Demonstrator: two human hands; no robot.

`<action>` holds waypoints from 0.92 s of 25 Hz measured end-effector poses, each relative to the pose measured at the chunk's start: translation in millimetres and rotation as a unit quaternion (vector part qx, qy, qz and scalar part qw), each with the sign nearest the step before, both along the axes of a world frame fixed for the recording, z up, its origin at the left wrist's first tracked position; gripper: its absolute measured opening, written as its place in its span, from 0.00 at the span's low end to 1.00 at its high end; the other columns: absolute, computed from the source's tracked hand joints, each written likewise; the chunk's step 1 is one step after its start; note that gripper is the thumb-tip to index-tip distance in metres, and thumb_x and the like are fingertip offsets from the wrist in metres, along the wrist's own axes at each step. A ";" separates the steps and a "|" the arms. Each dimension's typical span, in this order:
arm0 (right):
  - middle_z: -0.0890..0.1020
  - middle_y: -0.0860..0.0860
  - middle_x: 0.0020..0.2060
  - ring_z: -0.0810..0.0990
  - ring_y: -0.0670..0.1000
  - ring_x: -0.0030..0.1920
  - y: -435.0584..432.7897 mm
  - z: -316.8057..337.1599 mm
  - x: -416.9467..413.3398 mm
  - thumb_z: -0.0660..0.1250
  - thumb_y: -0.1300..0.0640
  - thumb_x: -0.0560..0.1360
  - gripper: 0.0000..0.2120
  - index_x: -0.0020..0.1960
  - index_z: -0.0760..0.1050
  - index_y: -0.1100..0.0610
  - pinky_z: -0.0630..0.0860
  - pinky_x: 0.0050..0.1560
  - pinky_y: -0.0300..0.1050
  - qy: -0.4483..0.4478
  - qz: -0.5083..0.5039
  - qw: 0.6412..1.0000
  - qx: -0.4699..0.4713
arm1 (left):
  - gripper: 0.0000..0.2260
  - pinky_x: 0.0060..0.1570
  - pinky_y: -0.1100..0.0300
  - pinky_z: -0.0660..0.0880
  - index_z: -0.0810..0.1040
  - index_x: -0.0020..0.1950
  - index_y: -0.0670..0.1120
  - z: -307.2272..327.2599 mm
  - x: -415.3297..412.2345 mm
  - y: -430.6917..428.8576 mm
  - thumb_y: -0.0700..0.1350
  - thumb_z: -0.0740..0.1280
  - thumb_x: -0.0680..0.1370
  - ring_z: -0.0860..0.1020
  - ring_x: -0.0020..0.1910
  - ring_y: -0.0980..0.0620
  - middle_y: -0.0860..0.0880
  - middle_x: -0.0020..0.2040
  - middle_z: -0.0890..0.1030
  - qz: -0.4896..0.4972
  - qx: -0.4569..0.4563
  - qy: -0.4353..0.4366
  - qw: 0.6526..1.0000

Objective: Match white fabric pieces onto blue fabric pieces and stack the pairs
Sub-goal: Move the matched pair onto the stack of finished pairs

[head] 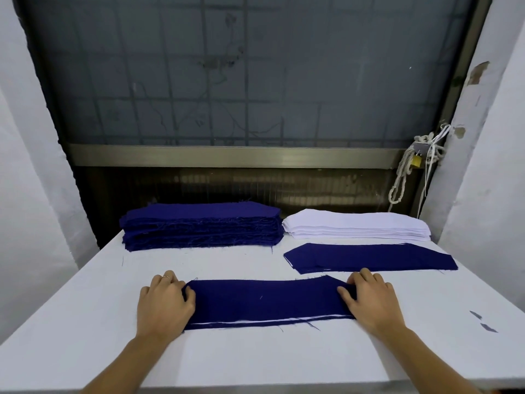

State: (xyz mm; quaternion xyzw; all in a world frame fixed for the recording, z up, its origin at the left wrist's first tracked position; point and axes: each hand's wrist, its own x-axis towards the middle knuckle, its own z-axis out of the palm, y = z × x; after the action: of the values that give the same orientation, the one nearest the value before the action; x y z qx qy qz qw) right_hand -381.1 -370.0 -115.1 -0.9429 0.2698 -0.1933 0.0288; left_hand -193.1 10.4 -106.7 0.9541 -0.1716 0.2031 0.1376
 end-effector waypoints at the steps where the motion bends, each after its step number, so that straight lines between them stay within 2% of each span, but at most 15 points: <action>1: 0.72 0.42 0.47 0.73 0.49 0.51 -0.6 -0.4 0.1 0.59 0.39 0.80 0.11 0.50 0.71 0.46 0.69 0.51 0.45 -0.003 0.001 1.000 -0.002 | 0.14 0.42 0.54 0.70 0.77 0.31 0.47 2.0 -0.6 0.2 0.46 0.65 0.77 0.71 0.40 0.51 0.54 0.37 0.72 -0.001 -0.020 0.008 1.000; 4: 0.73 0.43 0.43 0.71 0.49 0.46 -1.6 0.7 -0.3 0.60 0.44 0.81 0.09 0.46 0.68 0.47 0.69 0.47 0.45 -0.026 0.010 1.000 0.007 | 0.17 0.42 0.50 0.74 0.75 0.31 0.43 13.8 4.6 4.3 0.45 0.63 0.79 0.73 0.37 0.50 0.52 0.37 0.74 -0.002 -0.098 0.075 0.992; 6: 0.73 0.43 0.42 0.71 0.49 0.45 -2.0 1.6 -1.3 0.60 0.45 0.82 0.09 0.45 0.68 0.47 0.69 0.46 0.45 -0.031 0.014 0.999 0.012 | 0.16 0.44 0.51 0.75 0.76 0.33 0.43 23.6 8.0 6.9 0.47 0.61 0.79 0.75 0.39 0.51 0.52 0.40 0.76 0.003 -0.033 0.129 0.991; 9: 0.74 0.43 0.43 0.71 0.48 0.45 -1.9 3.0 -2.8 0.59 0.46 0.82 0.09 0.46 0.68 0.47 0.69 0.47 0.45 -0.035 0.012 0.999 0.016 | 0.13 0.50 0.55 0.72 0.81 0.42 0.48 32.7 6.3 6.5 0.50 0.60 0.78 0.74 0.49 0.51 0.53 0.49 0.74 0.014 0.087 0.192 0.977; 12: 0.75 0.43 0.43 0.71 0.48 0.46 -1.6 3.5 -3.3 0.58 0.46 0.83 0.08 0.46 0.68 0.47 0.69 0.47 0.45 -0.034 0.012 0.999 0.019 | 0.10 0.58 0.53 0.73 0.76 0.51 0.49 43.6 7.3 6.5 0.55 0.63 0.78 0.71 0.56 0.49 0.51 0.55 0.71 0.000 0.122 0.248 0.961; 14: 0.75 0.42 0.45 0.72 0.48 0.47 -1.3 3.2 -3.6 0.57 0.43 0.83 0.09 0.48 0.70 0.46 0.69 0.48 0.44 -0.033 0.016 0.999 0.022 | 0.19 0.58 0.54 0.74 0.71 0.59 0.49 53.5 8.3 6.1 0.60 0.68 0.77 0.72 0.58 0.49 0.49 0.60 0.71 -0.018 0.120 0.305 0.945; 16: 0.74 0.41 0.48 0.73 0.48 0.51 -0.4 3.0 -3.2 0.56 0.38 0.81 0.11 0.51 0.71 0.44 0.70 0.51 0.45 -0.015 0.019 0.999 0.023 | 0.27 0.51 0.59 0.73 0.67 0.64 0.47 63.6 8.7 3.7 0.63 0.70 0.76 0.74 0.57 0.50 0.49 0.61 0.73 -0.029 0.149 0.353 0.923; 18: 0.76 0.41 0.50 0.73 0.48 0.54 -0.4 1.8 -3.5 0.54 0.33 0.79 0.16 0.55 0.71 0.43 0.70 0.54 0.45 0.021 0.017 1.000 0.014 | 0.25 0.46 0.62 0.71 0.70 0.63 0.46 69.7 10.1 0.5 0.62 0.71 0.76 0.76 0.54 0.52 0.50 0.58 0.77 -0.040 0.182 0.377 0.907; 19: 0.77 0.41 0.51 0.74 0.48 0.54 -0.7 1.1 -4.3 0.54 0.32 0.78 0.18 0.56 0.71 0.43 0.70 0.55 0.46 0.036 0.015 0.999 0.011 | 0.23 0.46 0.62 0.72 0.74 0.61 0.45 70.7 12.1 -1.1 0.60 0.72 0.76 0.77 0.52 0.52 0.49 0.57 0.80 -0.050 0.189 0.386 0.902; 23: 0.76 0.41 0.45 0.73 0.47 0.50 -0.7 4.3 -10.5 0.54 0.33 0.78 0.19 0.50 0.73 0.47 0.69 0.53 0.46 0.058 0.012 0.998 0.022 | 0.16 0.57 0.58 0.78 0.84 0.57 0.46 78.1 17.2 -1.3 0.56 0.73 0.77 0.83 0.54 0.51 0.50 0.53 0.85 -0.095 0.152 0.433 0.883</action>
State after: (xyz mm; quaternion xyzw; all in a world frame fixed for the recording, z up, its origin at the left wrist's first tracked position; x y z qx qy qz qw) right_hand -391.7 -370.7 -110.8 -0.9548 0.2642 -0.1315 0.0362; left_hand -175.9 9.1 -28.7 0.9354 -0.2138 -0.2727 0.0697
